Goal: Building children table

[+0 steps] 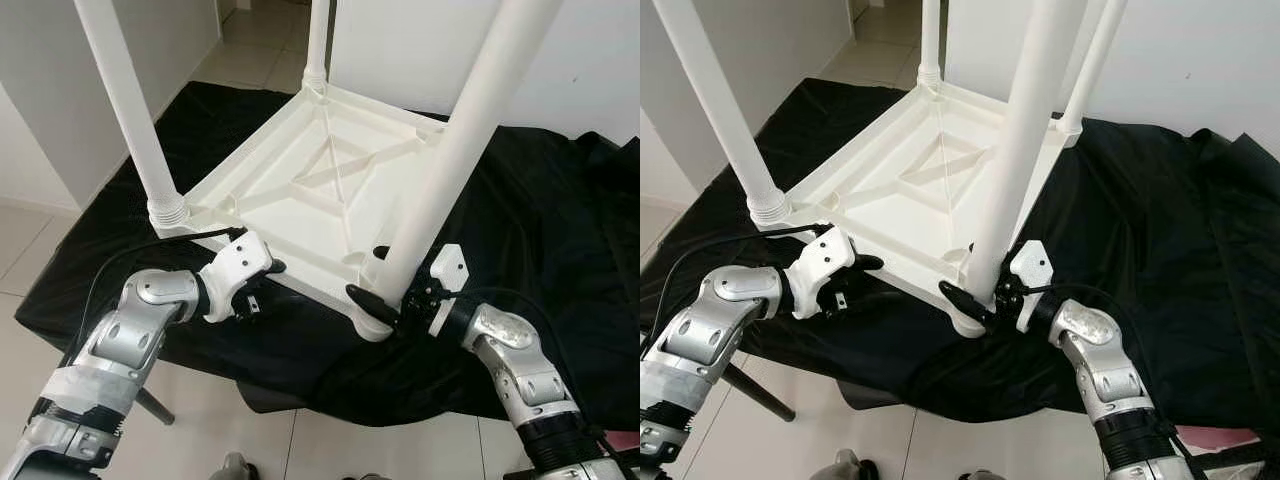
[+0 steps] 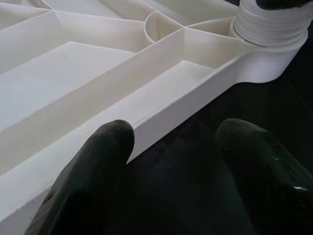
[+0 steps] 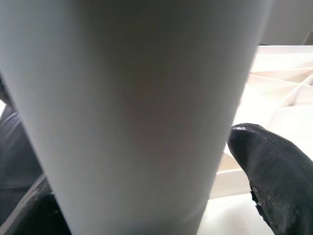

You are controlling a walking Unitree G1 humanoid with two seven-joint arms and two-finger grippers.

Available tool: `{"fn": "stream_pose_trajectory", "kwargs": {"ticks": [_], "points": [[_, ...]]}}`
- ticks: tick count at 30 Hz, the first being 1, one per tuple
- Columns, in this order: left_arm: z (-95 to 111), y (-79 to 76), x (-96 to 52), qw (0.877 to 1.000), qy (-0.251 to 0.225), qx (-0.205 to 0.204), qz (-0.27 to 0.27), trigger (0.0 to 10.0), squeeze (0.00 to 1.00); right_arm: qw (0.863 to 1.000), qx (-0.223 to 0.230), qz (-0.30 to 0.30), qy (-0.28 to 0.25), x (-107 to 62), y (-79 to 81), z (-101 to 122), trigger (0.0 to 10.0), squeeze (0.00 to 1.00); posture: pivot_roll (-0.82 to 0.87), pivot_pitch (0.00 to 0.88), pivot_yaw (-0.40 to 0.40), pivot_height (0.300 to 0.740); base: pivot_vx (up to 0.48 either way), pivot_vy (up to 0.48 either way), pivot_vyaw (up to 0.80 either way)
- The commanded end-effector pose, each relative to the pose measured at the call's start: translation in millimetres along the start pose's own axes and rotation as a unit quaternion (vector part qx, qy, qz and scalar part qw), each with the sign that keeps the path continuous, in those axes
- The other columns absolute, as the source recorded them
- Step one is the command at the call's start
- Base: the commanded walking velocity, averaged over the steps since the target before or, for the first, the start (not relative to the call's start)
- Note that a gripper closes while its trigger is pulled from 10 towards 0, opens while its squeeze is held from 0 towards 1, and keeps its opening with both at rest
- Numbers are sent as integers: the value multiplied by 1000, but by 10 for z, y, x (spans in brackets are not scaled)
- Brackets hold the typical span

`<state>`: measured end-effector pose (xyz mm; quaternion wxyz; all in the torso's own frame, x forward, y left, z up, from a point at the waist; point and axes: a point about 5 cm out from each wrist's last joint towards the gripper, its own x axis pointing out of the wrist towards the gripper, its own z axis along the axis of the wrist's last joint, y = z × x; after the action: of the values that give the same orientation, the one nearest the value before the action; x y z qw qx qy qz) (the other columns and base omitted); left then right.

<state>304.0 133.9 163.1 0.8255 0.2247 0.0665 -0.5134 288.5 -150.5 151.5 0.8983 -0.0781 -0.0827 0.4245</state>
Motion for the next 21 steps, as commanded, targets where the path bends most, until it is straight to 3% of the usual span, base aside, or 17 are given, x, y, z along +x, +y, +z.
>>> {"fn": "stream_pose_trajectory", "kwargs": {"ticks": [1,8,14,21], "points": [[-7,-13,9,1000,-3,-7,28,10000,0,1000,-10,-26,9,-54,-95,-26,10000,0,-1,75,-47,740,0,0,0],[17,-31,46,999,-19,-22,39,10000,0,999,-9,-33,7,-66,-118,-35,10000,0,-7,87,-52,740,0,0,0],[153,5,130,992,-77,-64,81,10000,0,999,-9,-47,1,-108,-179,0,10000,0,-17,85,-54,740,0,0,0],[254,10,136,982,-110,-108,114,10000,0,998,6,-56,-7,-30,-76,-3,10000,0,-18,70,-56,740,0,0,0]]}}
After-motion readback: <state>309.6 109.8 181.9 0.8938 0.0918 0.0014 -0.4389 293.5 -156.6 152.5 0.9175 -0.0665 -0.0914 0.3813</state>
